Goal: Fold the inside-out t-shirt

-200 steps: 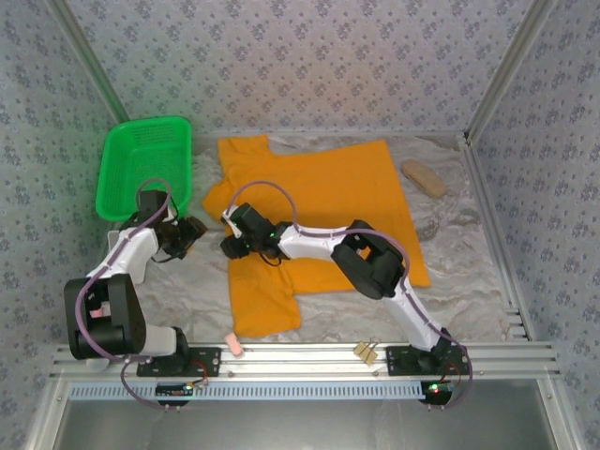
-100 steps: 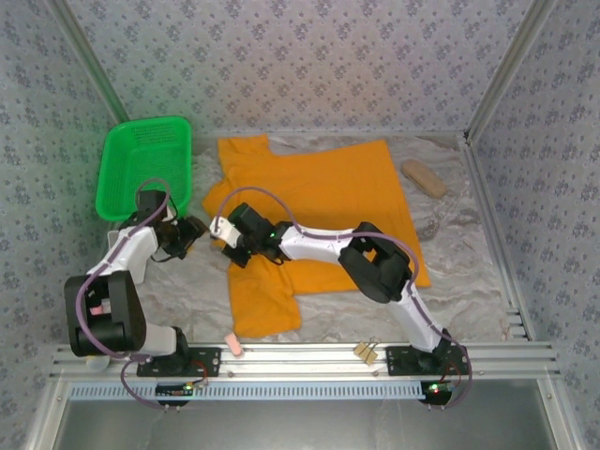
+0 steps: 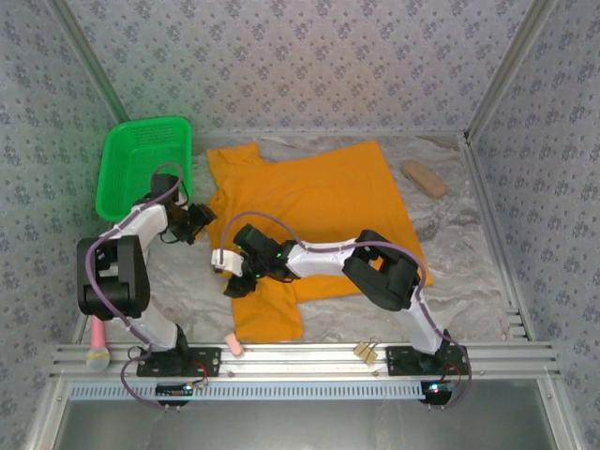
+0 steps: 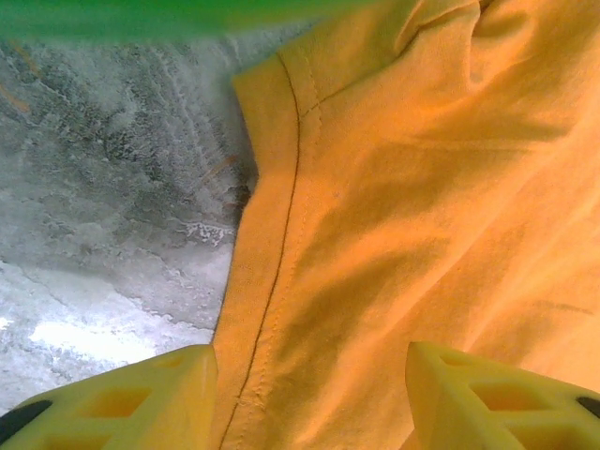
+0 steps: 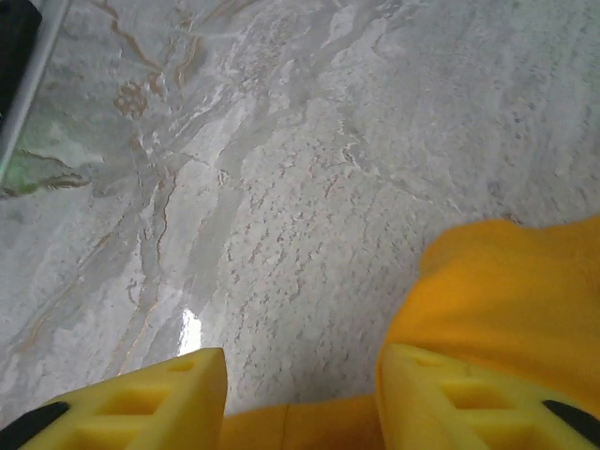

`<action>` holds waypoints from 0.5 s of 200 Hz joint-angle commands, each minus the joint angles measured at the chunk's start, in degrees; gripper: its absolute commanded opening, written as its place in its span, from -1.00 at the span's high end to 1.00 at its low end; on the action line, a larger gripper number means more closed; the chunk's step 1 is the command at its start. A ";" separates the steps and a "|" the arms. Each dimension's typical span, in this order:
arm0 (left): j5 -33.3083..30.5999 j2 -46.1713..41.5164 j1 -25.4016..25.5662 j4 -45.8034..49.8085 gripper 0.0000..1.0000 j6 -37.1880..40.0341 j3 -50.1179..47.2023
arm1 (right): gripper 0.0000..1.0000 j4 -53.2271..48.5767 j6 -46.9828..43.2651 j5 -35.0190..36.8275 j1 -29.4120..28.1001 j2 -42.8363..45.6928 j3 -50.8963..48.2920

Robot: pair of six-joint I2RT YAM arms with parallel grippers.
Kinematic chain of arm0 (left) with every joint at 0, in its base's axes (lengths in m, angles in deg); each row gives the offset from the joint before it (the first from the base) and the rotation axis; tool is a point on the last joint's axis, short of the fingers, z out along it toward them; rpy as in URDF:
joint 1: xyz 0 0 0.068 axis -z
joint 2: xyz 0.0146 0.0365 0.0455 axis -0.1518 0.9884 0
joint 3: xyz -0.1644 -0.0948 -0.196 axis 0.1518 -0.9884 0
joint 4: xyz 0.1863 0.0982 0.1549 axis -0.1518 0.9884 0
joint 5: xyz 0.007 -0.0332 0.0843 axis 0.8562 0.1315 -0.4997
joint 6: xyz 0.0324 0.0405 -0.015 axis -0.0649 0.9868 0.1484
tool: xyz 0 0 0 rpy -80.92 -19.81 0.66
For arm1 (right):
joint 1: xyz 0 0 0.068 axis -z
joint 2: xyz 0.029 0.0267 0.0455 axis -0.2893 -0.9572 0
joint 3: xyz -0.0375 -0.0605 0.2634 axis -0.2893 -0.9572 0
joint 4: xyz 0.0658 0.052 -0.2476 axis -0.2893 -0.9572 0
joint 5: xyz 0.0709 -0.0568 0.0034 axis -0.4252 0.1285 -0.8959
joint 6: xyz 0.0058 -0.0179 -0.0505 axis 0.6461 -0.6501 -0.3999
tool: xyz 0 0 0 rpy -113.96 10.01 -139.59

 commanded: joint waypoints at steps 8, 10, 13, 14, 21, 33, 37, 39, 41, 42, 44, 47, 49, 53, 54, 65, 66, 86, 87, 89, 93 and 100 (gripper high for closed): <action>-2.43 1.28 1.63 3.55 -0.10 3.44 2.85 | -0.01 6.13 13.72 0.68 4.06 9.47 -6.09; -2.40 1.53 1.91 3.60 -0.09 3.65 3.06 | -0.01 5.80 14.01 1.39 4.32 10.04 -6.59; -2.49 1.81 2.31 3.84 -0.09 4.00 3.40 | -0.01 5.14 14.29 2.33 4.66 10.92 -7.54; -2.47 1.92 2.41 3.95 -0.09 4.11 3.52 | 0.00 4.84 14.37 2.65 4.71 11.19 -7.87; -2.76 2.93 3.37 4.48 -0.08 4.89 4.29 | 0.00 2.41 14.37 5.11 5.29 13.12 -10.33; -4.17 4.14 5.03 5.45 -0.08 5.94 5.76 | 0.01 -2.85 13.54 10.18 5.22 16.14 -13.53; -4.75 4.47 5.49 5.75 -0.08 6.36 6.22 | 0.01 -4.86 13.29 11.38 5.00 16.79 -14.46; -5.09 4.65 5.69 5.89 -0.08 6.53 6.50 | 0.01 -5.63 13.18 11.76 4.96 17.25 -14.95; -5.39 4.83 5.87 6.01 -0.08 6.68 6.76 | 0.00 -6.39 13.08 12.05 4.70 17.68 -15.46; -5.50 4.92 5.90 6.05 -0.08 6.72 6.82 | 0.00 -6.77 13.15 12.13 4.65 17.86 -15.70; -5.84 5.09 6.15 6.21 -0.08 6.86 7.04 | 0.01 -7.45 13.08 12.30 4.52 18.16 -16.13; -6.21 5.48 6.31 6.42 -0.08 7.04 7.42 | 0.00 -8.25 13.20 12.34 4.32 18.59 -16.77; -6.33 5.70 6.45 6.47 -0.08 7.10 7.67 | 0.00 -8.78 13.24 12.48 4.06 18.85 -17.06; -6.54 6.21 6.60 6.66 -0.08 7.37 8.11 | -0.01 -9.77 13.43 12.83 3.65 19.44 -18.17; -6.56 6.35 6.62 6.72 -0.08 7.46 8.29 | -0.01 -10.00 13.50 13.05 3.55 19.53 -18.37; -6.80 8.17 6.83 7.37 -0.08 7.82 9.66 | -0.02 -11.84 14.99 15.95 2.78 20.73 -20.60; -6.82 8.35 6.86 7.43 -0.08 7.82 9.81 | -0.02 -11.86 15.07 16.36 2.76 20.80 -20.81; -8.34 11.69 7.30 7.62 -0.07 8.50 11.71 | -0.05 -11.29 21.84 22.05 4.85 22.77 -25.72; -8.55 11.86 7.32 7.64 -0.07 8.55 11.89 | -0.05 -11.28 22.24 22.18 5.03 22.87 -25.96; -8.87 12.21 7.38 7.66 -0.08 8.73 12.07 | -0.05 -11.23 22.95 22.39 5.42 22.99 -26.37; -9.32 12.87 7.49 7.75 -0.07 9.05 12.48 | -0.04 -11.01 24.08 22.88 6.30 23.06 -27.01; -10.09 14.11 7.80 7.67 -0.07 9.98 13.35 | -0.03 -10.47 25.57 23.36 7.66 23.08 -28.07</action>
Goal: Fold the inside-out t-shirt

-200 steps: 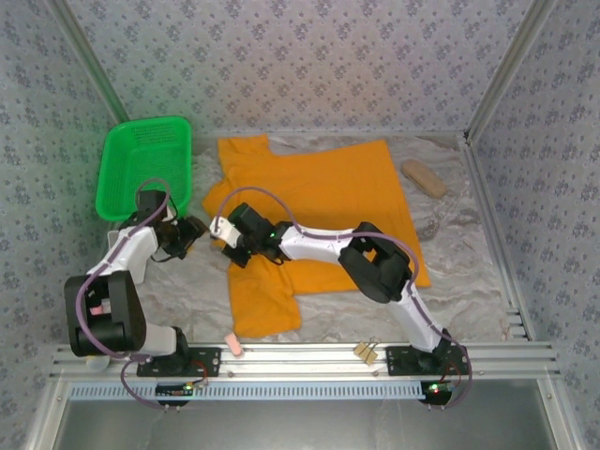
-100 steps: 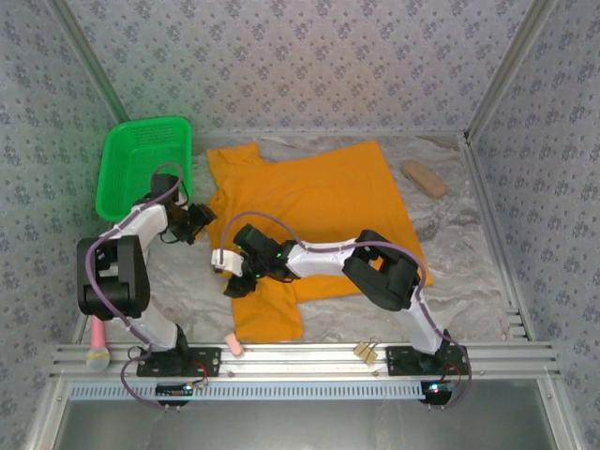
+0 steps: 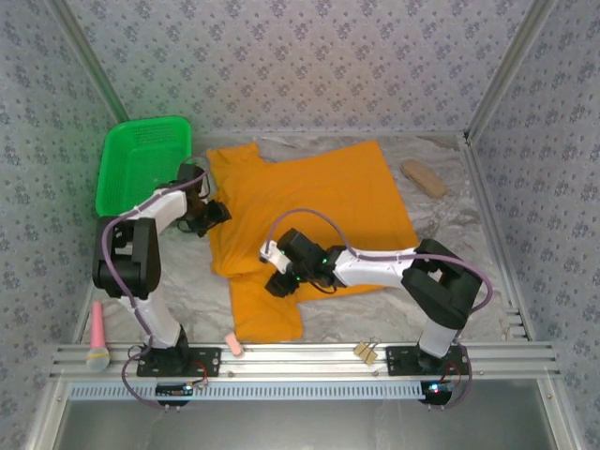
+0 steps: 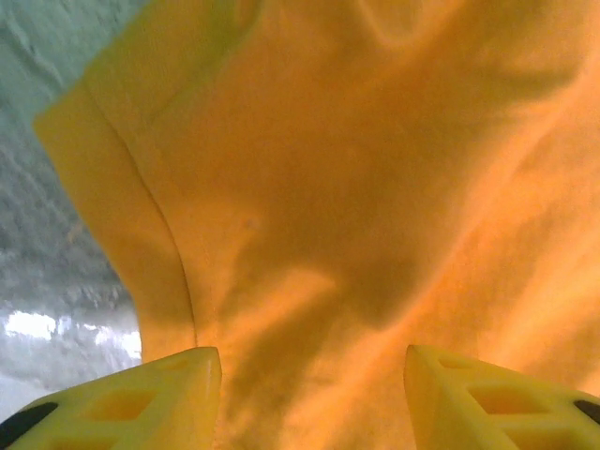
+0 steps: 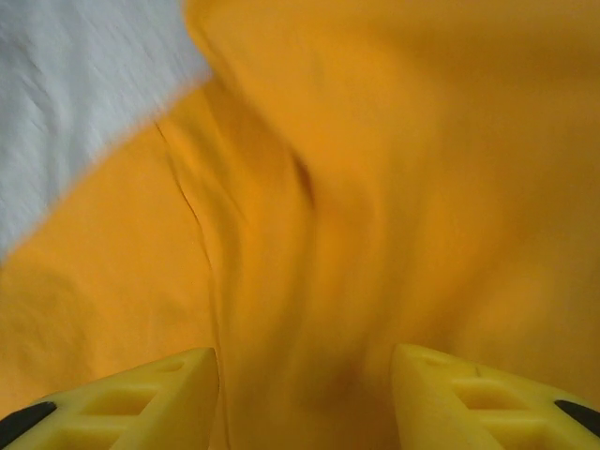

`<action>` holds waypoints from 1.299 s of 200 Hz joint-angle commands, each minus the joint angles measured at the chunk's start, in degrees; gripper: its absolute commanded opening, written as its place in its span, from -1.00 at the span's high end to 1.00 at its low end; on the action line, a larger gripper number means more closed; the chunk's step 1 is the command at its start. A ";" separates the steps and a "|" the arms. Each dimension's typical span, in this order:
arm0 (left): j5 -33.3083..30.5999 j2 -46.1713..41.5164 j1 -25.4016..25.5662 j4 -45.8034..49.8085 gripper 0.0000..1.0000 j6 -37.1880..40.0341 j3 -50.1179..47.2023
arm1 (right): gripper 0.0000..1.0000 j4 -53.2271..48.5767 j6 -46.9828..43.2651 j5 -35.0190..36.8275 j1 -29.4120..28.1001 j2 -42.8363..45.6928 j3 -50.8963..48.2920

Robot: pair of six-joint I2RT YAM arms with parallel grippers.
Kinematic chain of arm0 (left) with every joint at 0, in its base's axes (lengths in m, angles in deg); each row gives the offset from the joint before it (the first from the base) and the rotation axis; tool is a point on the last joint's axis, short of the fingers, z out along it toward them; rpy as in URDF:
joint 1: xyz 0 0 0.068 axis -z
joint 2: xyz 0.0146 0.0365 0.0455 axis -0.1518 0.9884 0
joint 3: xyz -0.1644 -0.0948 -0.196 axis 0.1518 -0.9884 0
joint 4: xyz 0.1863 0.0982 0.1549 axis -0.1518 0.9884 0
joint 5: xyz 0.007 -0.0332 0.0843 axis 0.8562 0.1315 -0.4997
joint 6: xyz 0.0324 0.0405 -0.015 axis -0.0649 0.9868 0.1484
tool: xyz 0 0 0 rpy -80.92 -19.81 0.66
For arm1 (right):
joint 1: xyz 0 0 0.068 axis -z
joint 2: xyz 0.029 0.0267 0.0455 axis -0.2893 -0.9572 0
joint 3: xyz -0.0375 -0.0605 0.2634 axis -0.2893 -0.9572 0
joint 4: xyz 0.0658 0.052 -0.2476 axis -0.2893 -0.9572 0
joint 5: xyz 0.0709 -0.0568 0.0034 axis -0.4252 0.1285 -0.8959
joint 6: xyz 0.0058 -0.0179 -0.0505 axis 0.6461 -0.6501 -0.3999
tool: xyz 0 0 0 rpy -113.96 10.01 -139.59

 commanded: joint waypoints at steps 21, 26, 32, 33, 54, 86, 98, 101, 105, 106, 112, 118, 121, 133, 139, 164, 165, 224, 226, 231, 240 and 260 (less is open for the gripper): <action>-5.91 6.82 1.49 1.02 -0.06 5.22 5.07 | 0.01 -2.10 10.84 9.12 7.75 0.82 -5.50; -6.18 7.48 1.68 0.55 -0.06 5.79 5.85 | 0.02 -1.63 11.08 9.19 8.46 0.59 -5.91; -6.54 8.60 1.80 0.25 -0.06 6.11 6.80 | 0.03 -0.87 11.37 9.20 9.31 0.26 -6.25; -6.55 8.75 1.80 0.20 -0.06 6.11 6.98 | 0.03 -0.70 11.35 9.20 9.41 0.22 -6.38; -4.02 12.90 2.34 -0.17 -0.06 7.59 11.60 | 0.03 3.01 10.69 8.33 11.81 -0.87 -6.79; -5.97 15.61 3.28 1.52 -0.06 5.05 15.61 | 0.01 4.69 8.95 5.70 14.68 -2.22 -3.59; -5.64 14.51 3.45 2.08 -0.06 3.59 14.85 | 0.00 5.30 8.54 3.83 14.94 -0.85 -3.07; -5.53 14.07 3.53 1.97 -0.06 3.49 14.52 | 0.00 5.43 8.46 3.23 14.88 -0.44 -3.06; -5.51 13.41 3.70 1.81 -0.06 3.46 14.04 | -0.01 5.49 8.40 2.24 14.92 0.11 -3.05; -5.55 13.22 3.76 1.82 -0.06 3.42 13.94 | -0.01 5.56 8.37 1.98 14.94 0.27 -3.06; -6.10 12.24 3.94 2.10 -0.06 3.25 13.60 | -0.02 5.52 8.37 0.43 15.02 1.28 -3.07; -6.87 11.28 4.20 2.80 -0.06 3.33 13.66 | -0.02 5.62 8.31 -0.89 14.98 2.56 -3.14; -7.07 10.80 4.36 3.18 -0.06 3.55 13.73 | -0.03 5.78 8.27 -1.56 15.00 3.26 -3.34; -7.87 8.87 5.23 4.08 -0.06 4.65 14.25 | -0.05 6.09 8.48 -1.31 15.15 6.68 -4.28; -8.62 7.89 5.84 4.33 -0.06 4.90 14.48 | -0.05 5.56 8.69 0.19 15.39 8.34 -4.73; -8.18 8.24 7.73 5.55 -0.08 4.47 16.71 | -0.02 1.69 0.69 1.17 14.43 14.14 -6.29; -8.08 8.31 7.75 5.58 -0.08 4.40 16.81 | -0.02 1.51 -0.09 0.83 14.25 14.28 -6.35; -7.11 18.19 7.95 6.21 -0.08 1.53 22.89 | -0.02 0.44 -17.17 -10.58 -0.79 3.72 -0.97; -7.10 18.50 7.95 6.26 -0.08 1.53 23.09 | -0.02 0.92 -17.06 -10.63 -1.06 3.10 -0.77; -7.02 19.18 7.95 6.27 -0.08 1.68 23.65 | -0.02 1.59 -16.89 -10.60 -1.72 1.56 -0.32; -6.91 20.45 7.95 6.26 -0.07 2.10 24.68 | -0.02 2.50 -16.94 -10.69 -2.59 -0.82 0.14; -6.48 23.03 7.95 7.01 -0.07 3.39 27.10 | -0.01 2.21 -18.40 -10.88 -4.64 -4.85 1.01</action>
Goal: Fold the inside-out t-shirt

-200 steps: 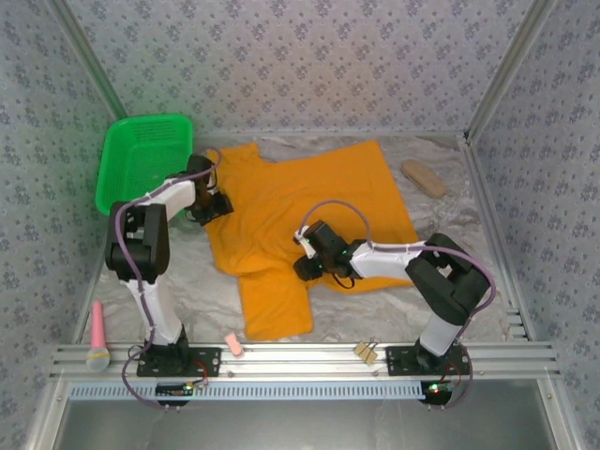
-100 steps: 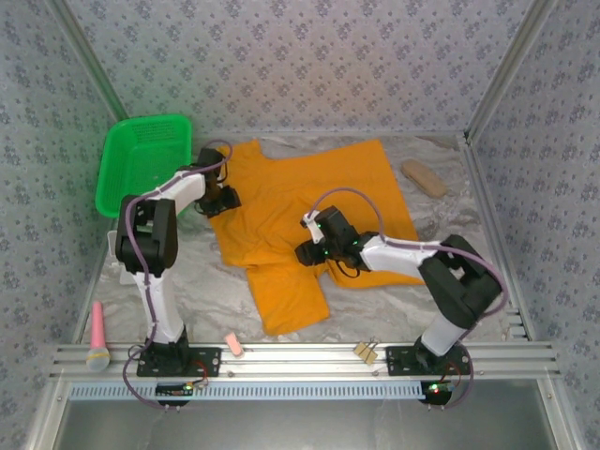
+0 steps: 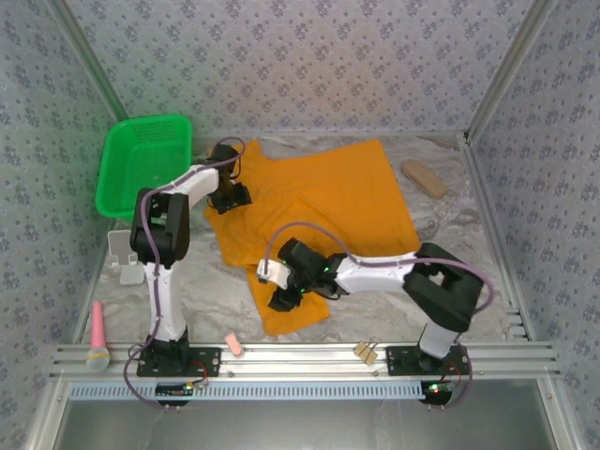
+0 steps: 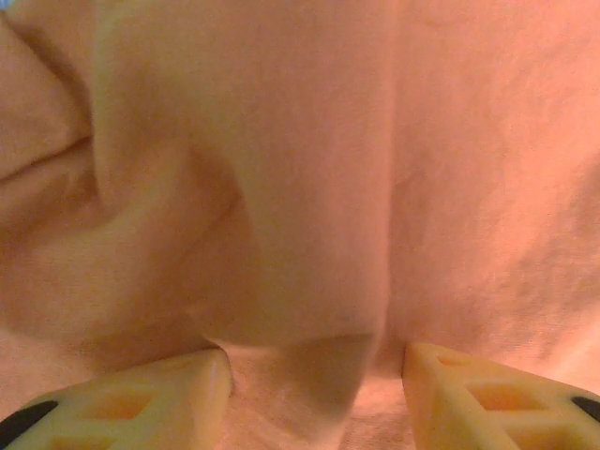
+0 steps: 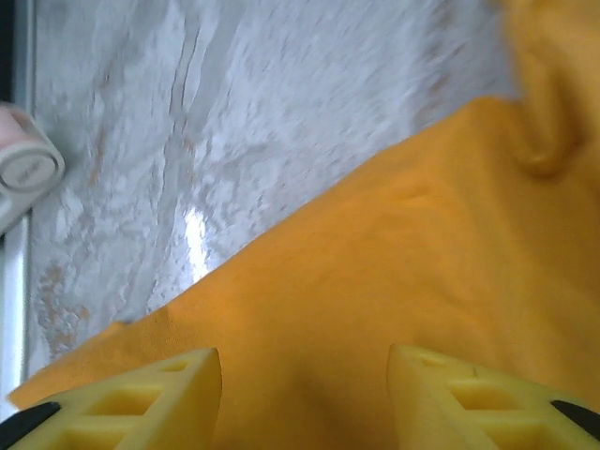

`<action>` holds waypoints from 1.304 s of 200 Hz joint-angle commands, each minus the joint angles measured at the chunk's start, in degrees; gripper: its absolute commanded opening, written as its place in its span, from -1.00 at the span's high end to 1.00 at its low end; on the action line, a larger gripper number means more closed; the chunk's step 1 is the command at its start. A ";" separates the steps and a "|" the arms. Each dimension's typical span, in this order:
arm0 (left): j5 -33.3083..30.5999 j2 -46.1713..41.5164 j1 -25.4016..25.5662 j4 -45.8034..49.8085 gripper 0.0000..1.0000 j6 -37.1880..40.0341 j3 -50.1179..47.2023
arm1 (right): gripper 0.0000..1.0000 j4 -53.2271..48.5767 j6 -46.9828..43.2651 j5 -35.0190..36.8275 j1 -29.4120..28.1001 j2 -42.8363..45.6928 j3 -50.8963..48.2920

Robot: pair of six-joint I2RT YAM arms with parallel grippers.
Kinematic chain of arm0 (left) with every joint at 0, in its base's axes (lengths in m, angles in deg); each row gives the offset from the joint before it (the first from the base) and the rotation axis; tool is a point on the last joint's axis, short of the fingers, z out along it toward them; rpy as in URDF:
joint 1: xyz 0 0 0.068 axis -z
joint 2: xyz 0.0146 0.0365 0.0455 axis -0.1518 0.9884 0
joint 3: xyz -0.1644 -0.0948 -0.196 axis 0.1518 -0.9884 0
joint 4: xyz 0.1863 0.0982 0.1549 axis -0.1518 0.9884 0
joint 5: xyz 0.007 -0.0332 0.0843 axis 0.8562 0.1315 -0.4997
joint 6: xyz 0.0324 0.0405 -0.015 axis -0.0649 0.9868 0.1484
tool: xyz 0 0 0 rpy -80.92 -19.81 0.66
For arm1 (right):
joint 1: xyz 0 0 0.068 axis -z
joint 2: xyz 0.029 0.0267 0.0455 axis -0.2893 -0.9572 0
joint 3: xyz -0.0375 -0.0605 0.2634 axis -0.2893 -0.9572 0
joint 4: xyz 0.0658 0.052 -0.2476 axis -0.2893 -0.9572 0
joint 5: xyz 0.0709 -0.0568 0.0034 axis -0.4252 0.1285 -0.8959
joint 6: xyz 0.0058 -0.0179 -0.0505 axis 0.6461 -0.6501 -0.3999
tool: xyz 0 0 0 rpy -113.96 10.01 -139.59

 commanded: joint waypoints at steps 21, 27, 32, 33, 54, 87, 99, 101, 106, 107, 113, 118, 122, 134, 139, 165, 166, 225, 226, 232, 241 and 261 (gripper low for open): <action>1.61 5.48 0.00 1.51 -0.07 3.03 4.52 | 0.28 -4.24 -8.01 -5.95 -3.33 -5.88 2.79; 1.72 5.92 0.00 1.42 -0.07 3.63 5.17 | 0.37 -5.84 -11.04 -8.99 -3.83 -5.57 2.48; 1.91 6.31 0.00 1.45 -0.07 4.28 5.87 | 0.43 -7.03 -13.93 -11.18 -4.19 -5.02 2.01; 1.98 6.37 0.00 1.43 -0.07 4.45 6.03 | 0.45 -7.21 -14.55 -11.79 -4.18 -4.90 1.85; 2.36 8.58 0.00 1.48 -0.07 6.82 9.51 | 0.70 -12.01 -29.89 -19.93 -4.79 -0.92 -1.07; 6.69 11.54 0.00 2.52 -0.07 10.53 14.89 | 0.62 -17.36 -37.20 -22.60 -2.99 2.97 -1.42; 6.55 11.82 0.00 5.25 -0.07 11.07 16.28 | 0.50 -16.60 -36.50 -23.56 -2.23 3.87 -1.37; 6.45 11.67 0.00 5.41 -0.07 11.11 16.31 | 0.47 -16.26 -36.13 -23.49 -2.13 4.09 -1.38; 6.31 11.32 0.00 5.52 -0.07 11.04 16.09 | 0.42 -15.09 -34.90 -23.40 -1.82 4.57 -1.38; 6.24 11.25 0.00 5.49 -0.07 11.04 16.02 | 0.40 -14.80 -34.66 -23.39 -1.73 4.73 -1.38; 6.06 10.59 -0.03 5.46 -0.08 11.03 15.42 | 0.35 -12.75 -32.87 -23.09 -1.22 5.81 -1.55; 5.60 9.91 -0.07 5.48 -0.08 10.97 15.02 | 0.32 -10.53 -31.15 -22.97 -0.71 6.87 -2.02; 5.09 9.45 -0.09 5.83 -0.08 10.83 14.73 | 0.30 -8.25 -29.54 -22.85 -0.21 7.86 -2.66; 3.73 7.71 -0.18 8.10 -0.08 9.85 14.31 | 0.25 -0.49 -23.50 -21.16 1.88 10.98 -4.78; 3.55 6.72 -0.27 8.84 -0.08 9.53 13.71 | 0.22 2.87 -20.16 -18.75 2.87 12.37 -5.86; 1.72 -1.47 -0.27 7.99 -0.10 6.74 5.94 | 0.09 14.12 -3.41 6.24 7.94 18.13 -8.79; 1.58 -1.82 -0.27 7.91 -0.10 6.51 5.53 | 0.08 14.00 -2.57 7.69 8.08 18.28 -8.69; 0.90 -17.97 0.59 -3.76 -0.12 -4.49 -23.06 | 0.07 -16.73 40.82 34.48 25.10 17.48 -0.96; 0.95 -18.12 0.64 -3.85 -0.12 -4.55 -23.38 | 0.07 -16.41 40.99 34.12 25.36 17.47 -1.35; 1.17 -18.97 0.90 -4.35 -0.12 -4.71 -25.19 | 0.10 -15.15 42.21 31.99 27.11 17.78 -3.11; 1.16 -20.55 1.13 -4.57 -0.12 -5.17 -27.54 | 0.12 -14.16 44.05 29.28 29.36 18.19 -5.29; 0.53 -23.69 1.84 -5.62 -0.12 -5.75 -31.89 | 0.09 -16.08 46.21 27.36 32.61 18.39 -7.57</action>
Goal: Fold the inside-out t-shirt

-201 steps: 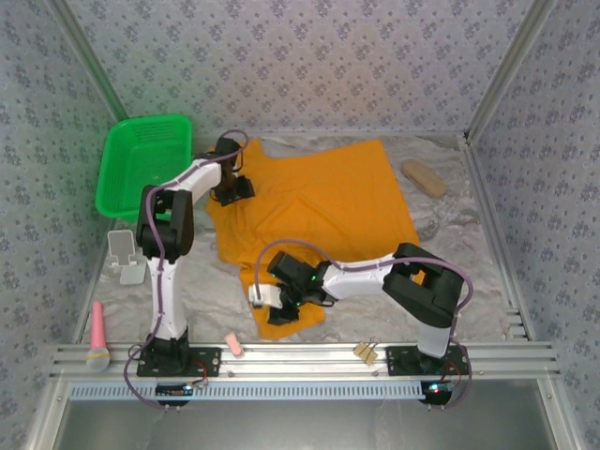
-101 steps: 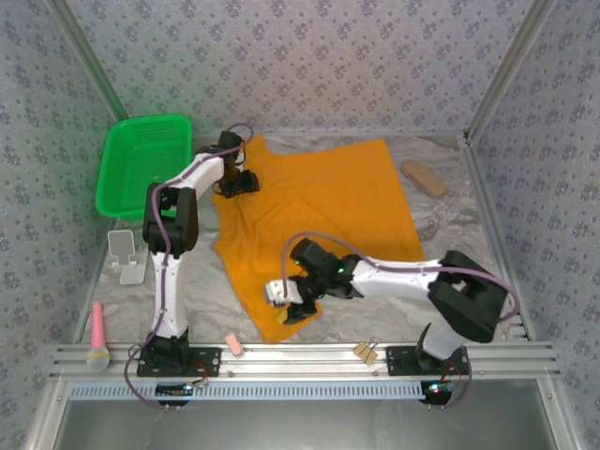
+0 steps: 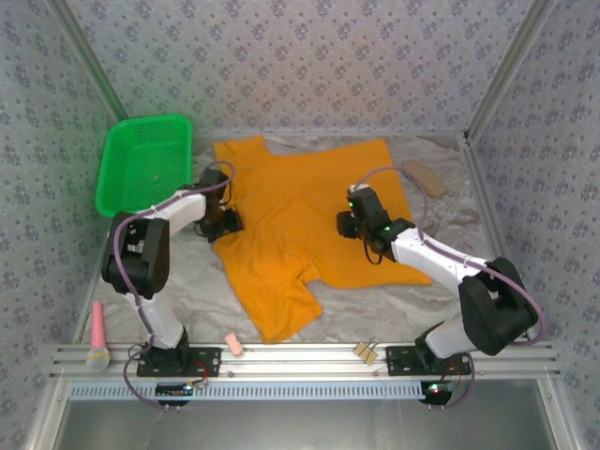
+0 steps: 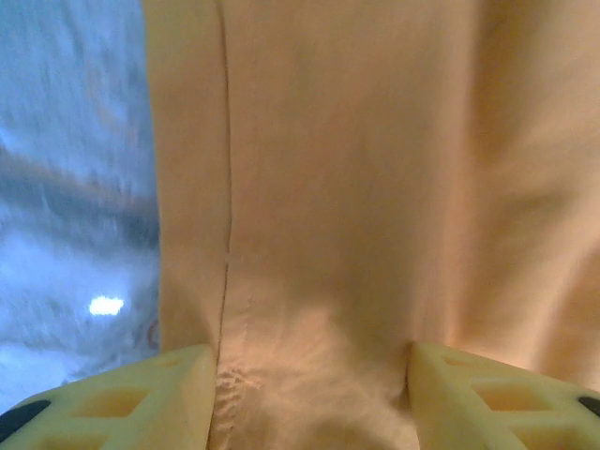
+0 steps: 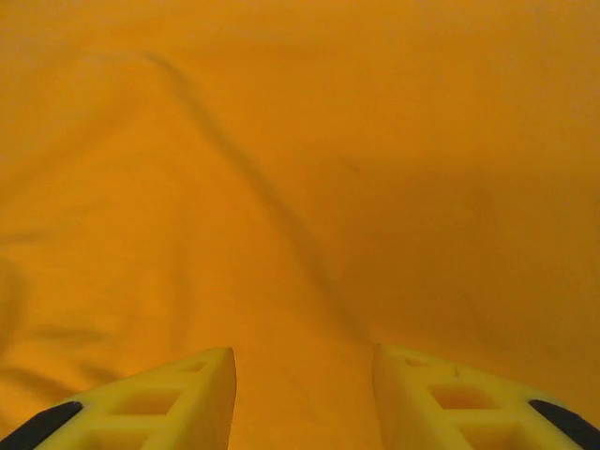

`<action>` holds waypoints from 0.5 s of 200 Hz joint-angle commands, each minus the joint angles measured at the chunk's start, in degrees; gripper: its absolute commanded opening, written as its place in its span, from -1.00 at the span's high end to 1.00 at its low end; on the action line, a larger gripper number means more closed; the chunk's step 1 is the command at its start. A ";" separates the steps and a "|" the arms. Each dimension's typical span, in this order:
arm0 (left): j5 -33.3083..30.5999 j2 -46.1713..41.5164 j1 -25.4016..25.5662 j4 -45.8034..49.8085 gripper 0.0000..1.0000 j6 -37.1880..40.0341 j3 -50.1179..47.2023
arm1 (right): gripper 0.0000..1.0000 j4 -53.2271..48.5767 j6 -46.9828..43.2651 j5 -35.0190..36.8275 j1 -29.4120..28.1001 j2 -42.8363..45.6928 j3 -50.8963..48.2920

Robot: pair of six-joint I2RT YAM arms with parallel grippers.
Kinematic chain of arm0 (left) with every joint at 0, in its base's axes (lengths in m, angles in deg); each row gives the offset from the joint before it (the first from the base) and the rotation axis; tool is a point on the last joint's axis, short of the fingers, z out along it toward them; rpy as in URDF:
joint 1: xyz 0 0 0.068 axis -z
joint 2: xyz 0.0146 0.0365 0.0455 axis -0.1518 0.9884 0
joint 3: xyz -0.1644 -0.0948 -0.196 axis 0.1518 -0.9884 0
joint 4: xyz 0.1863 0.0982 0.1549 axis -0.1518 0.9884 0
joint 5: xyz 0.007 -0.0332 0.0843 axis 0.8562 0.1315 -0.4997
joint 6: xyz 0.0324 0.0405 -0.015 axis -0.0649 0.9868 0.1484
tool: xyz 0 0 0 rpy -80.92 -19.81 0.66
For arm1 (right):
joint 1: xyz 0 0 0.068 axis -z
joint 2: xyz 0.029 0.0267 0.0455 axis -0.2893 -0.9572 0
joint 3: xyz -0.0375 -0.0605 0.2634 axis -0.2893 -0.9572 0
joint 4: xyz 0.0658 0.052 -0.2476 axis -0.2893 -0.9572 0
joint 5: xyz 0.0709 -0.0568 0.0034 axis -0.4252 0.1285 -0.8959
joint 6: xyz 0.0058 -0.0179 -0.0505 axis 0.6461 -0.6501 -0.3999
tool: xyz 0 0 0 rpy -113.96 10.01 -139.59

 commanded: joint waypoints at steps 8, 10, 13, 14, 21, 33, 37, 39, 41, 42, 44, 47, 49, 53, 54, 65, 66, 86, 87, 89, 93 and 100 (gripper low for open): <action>-0.44 -4.42 1.05 -2.25 -0.11 -2.40 -5.26 | 0.08 -7.18 11.25 -0.79 3.72 0.29 -4.27; -0.65 -4.41 0.99 -2.08 -0.11 -2.28 -5.45 | 0.08 -7.36 11.59 -0.83 4.13 0.26 -4.58; -1.14 -4.30 0.94 -1.78 -0.11 -2.11 -5.61 | 0.09 -7.49 11.95 -1.04 4.76 0.16 -5.14; -1.22 -4.22 0.95 -1.66 -0.11 -2.07 -5.66 | 0.09 -7.50 11.98 -1.13 4.99 0.13 -5.30; -2.33 -3.72 0.81 -0.54 -0.10 -1.72 -5.72 | 0.10 -7.46 14.30 -1.88 6.86 -0.02 -6.63; -2.78 -3.08 0.38 0.46 -0.10 -1.42 -6.16 | 0.13 -6.06 16.51 -3.71 9.71 -0.07 -9.03; -2.94 -3.11 0.16 0.39 -0.10 -1.44 -6.52 | 0.13 -5.07 16.89 -4.30 10.34 -0.14 -9.78; -3.12 -3.16 0.06 0.39 -0.10 -1.60 -6.69 | 0.13 -4.57 17.09 -4.48 10.64 -0.15 -10.18; -3.32 -3.18 -0.09 0.36 -0.10 -1.77 -6.88 | 0.13 -4.09 17.22 -4.72 11.00 -0.22 -10.54; -3.46 -3.18 -0.18 0.42 -0.10 -1.82 -6.96 | 0.13 -3.87 17.22 -4.87 11.19 -0.32 -10.72; -3.71 -3.18 -0.37 0.46 -0.10 -1.96 -7.12 | 0.13 -3.41 17.21 -5.10 11.51 -0.42 -10.92; -4.10 -3.30 -0.82 0.61 -0.11 -2.28 -7.42 | 0.13 -2.80 17.14 -5.55 12.02 -0.56 -11.35; -4.22 -3.34 -1.15 0.71 -0.11 -2.34 -7.64 | 0.14 -2.49 17.17 -5.76 12.29 -0.77 -11.41; -4.37 -3.42 -1.92 0.81 -0.10 -2.51 -8.02 | 0.13 -2.05 17.00 -6.15 12.87 -1.16 -11.67; -4.42 -3.43 -2.15 0.86 -0.10 -2.49 -8.10 | 0.13 -2.01 16.97 -6.24 12.96 -1.23 -11.63; -3.68 -3.66 -4.50 1.46 -0.11 -2.40 -8.74 | 0.13 -1.92 16.35 -6.98 14.14 -2.16 -11.28; -3.68 -3.68 -4.71 1.54 -0.10 -2.35 -8.85 | 0.13 -1.94 16.38 -7.05 14.26 -2.21 -11.22; -4.35 -5.53 -5.91 2.83 -0.10 -1.13 -9.64 | 0.08 -2.00 16.16 -7.89 15.71 -2.62 -10.65; -4.37 -5.67 -5.90 2.79 -0.10 -1.10 -9.70 | 0.08 -1.98 16.16 -7.99 15.79 -2.62 -10.64; -4.38 -5.91 -5.91 2.83 -0.10 -0.97 -9.81 | 0.08 -1.97 16.02 -8.26 16.03 -2.73 -10.46; -4.26 -6.34 -5.96 2.77 -0.10 -0.60 -10.04 | 0.07 -2.16 15.73 -8.52 16.43 -2.88 -10.21; -4.08 -6.83 -5.93 3.13 -0.10 0.10 -9.85 | 0.06 -2.83 14.97 -8.43 17.21 -3.09 -9.40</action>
